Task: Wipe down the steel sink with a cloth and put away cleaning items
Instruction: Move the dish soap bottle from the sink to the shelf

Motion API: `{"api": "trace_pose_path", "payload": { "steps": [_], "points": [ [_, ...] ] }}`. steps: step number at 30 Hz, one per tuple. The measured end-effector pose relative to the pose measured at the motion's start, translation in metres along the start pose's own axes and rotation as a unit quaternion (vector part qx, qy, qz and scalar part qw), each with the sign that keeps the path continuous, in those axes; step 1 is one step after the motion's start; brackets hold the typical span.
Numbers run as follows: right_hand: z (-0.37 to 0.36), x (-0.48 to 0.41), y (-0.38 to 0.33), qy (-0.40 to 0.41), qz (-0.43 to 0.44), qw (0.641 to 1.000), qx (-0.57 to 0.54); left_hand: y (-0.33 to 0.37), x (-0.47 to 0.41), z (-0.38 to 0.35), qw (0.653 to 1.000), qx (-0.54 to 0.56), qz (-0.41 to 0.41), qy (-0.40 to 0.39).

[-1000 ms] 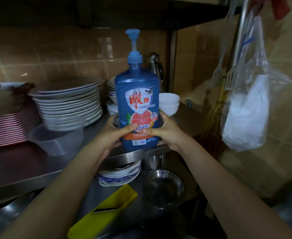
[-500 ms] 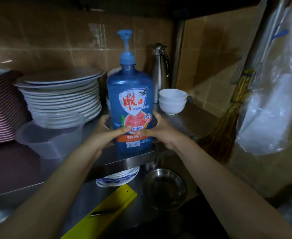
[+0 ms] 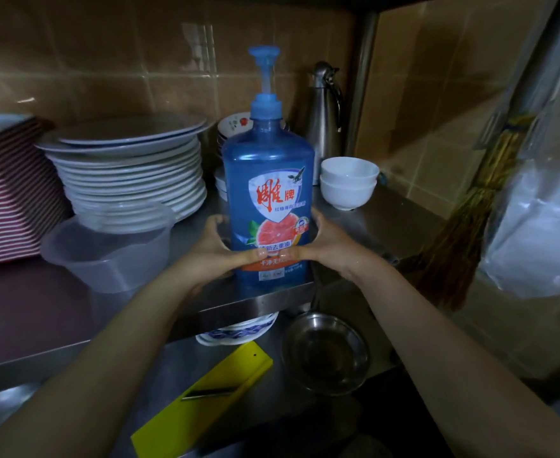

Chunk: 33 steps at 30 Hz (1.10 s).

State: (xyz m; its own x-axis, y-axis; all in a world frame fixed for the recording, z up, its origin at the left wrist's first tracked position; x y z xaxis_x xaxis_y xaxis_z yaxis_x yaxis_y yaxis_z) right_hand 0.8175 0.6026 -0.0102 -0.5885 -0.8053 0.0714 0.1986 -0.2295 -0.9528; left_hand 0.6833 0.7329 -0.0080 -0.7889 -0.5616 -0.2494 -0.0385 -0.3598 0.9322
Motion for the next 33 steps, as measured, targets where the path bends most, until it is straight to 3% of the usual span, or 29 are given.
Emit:
{"api": "trace_pose_path", "payload": {
  "steps": [20,24,29,33],
  "points": [
    [-0.006,0.008,0.005,0.001,0.003,0.999,-0.035,-0.007,0.005,0.002,0.999,-0.028,-0.008,-0.016],
    [-0.006,0.022,0.004,0.05,0.009,0.996,-0.072,0.0,0.018,0.002,0.999,-0.042,-0.017,-0.015],
    [0.006,0.066,-0.001,0.124,0.027,0.987,-0.1,0.036,0.047,0.019,0.983,-0.066,-0.118,0.121],
    [0.017,0.11,0.004,0.17,0.021,0.978,-0.121,0.056,0.075,0.002,0.985,0.018,-0.152,0.083]
  ]
}}
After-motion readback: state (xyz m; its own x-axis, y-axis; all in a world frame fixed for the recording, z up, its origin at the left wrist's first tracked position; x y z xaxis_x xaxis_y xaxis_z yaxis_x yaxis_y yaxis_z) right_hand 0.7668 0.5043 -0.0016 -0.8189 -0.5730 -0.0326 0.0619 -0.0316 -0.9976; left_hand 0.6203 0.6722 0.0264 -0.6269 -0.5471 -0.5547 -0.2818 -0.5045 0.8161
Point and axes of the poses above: each hand's wrist, its own x-axis away from the middle knuckle, its own z-axis out of the back of the hand, y = z × x, the point moved 6 cm from there along -x, towards the middle knuckle, and after that the axes turned 8 degrees about -z, right-handed, at the moved point
